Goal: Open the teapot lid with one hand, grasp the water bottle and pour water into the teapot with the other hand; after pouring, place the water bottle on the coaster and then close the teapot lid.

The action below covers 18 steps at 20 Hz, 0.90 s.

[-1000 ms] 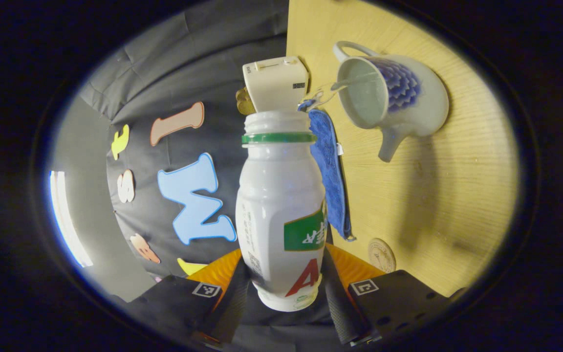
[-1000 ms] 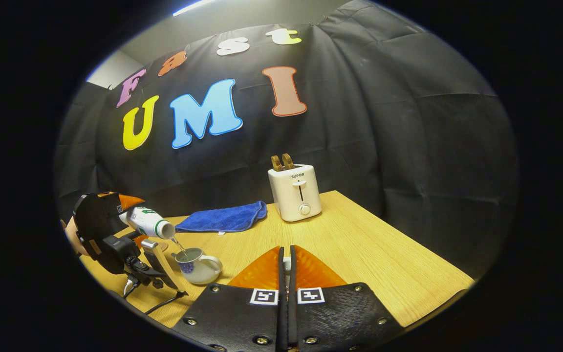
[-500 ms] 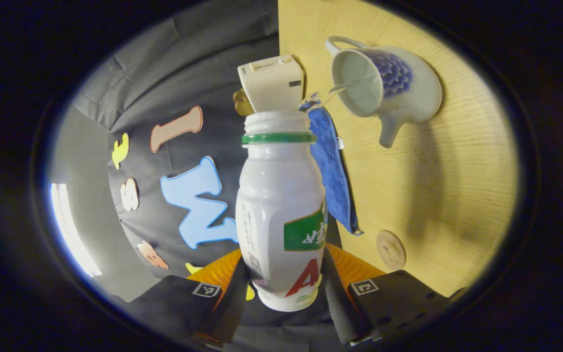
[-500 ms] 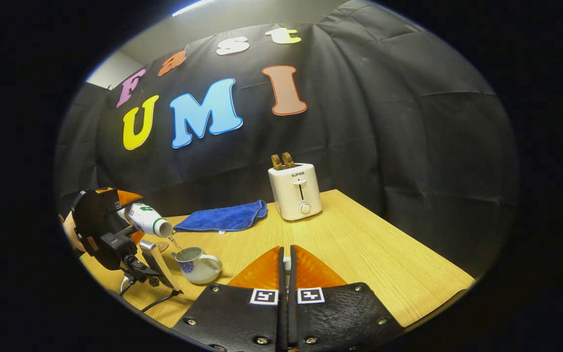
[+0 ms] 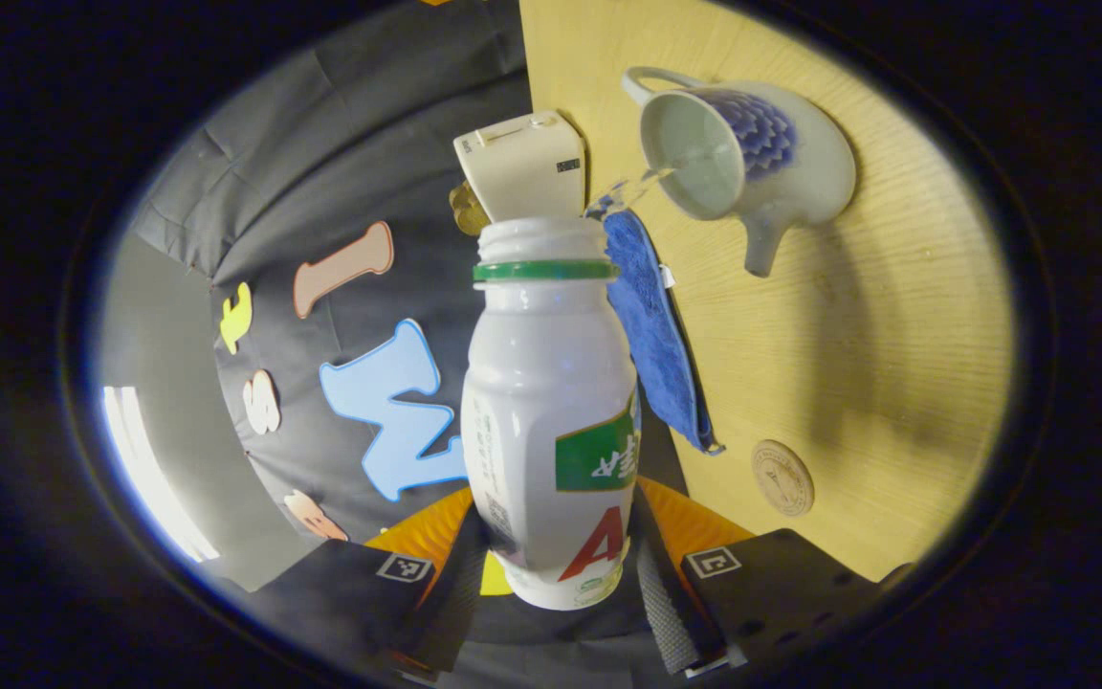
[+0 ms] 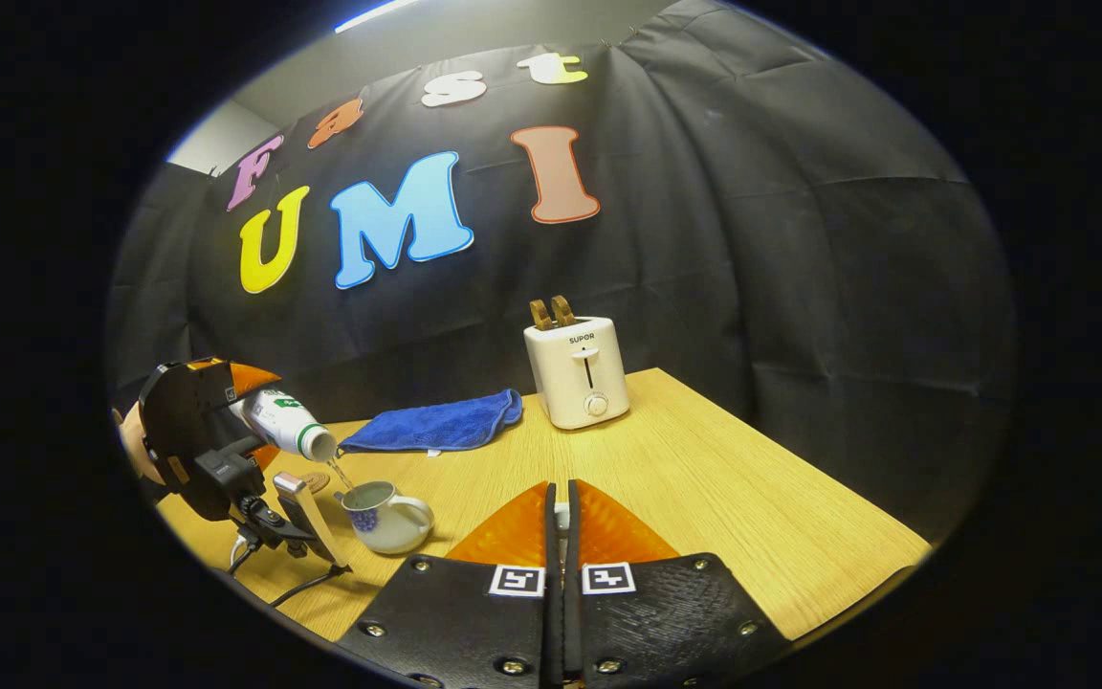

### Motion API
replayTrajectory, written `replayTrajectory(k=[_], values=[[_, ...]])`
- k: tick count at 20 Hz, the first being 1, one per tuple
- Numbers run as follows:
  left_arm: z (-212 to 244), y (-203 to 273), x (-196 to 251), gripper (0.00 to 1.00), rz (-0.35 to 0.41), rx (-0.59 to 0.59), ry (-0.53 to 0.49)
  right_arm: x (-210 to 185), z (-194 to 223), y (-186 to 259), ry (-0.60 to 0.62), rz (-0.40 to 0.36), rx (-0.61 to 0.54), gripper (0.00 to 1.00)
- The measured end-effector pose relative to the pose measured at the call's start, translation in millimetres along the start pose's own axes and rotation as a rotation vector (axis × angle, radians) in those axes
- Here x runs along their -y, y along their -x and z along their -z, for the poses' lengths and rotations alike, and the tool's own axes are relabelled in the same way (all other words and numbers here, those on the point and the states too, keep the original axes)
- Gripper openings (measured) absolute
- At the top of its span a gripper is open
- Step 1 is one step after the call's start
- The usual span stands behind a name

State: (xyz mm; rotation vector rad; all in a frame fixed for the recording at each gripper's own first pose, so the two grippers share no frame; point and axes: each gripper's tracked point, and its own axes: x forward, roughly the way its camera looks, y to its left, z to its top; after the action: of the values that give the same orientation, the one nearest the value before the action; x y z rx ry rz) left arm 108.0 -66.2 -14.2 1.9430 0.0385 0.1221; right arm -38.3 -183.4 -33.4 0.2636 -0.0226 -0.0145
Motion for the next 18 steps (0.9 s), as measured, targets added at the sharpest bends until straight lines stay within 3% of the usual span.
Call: replayTrajectory(k=[18], values=[[-18,4,-9,0.81,-0.02,0.047,-0.132,6,6,-1,-0.008,-0.006,-0.014,0.0]])
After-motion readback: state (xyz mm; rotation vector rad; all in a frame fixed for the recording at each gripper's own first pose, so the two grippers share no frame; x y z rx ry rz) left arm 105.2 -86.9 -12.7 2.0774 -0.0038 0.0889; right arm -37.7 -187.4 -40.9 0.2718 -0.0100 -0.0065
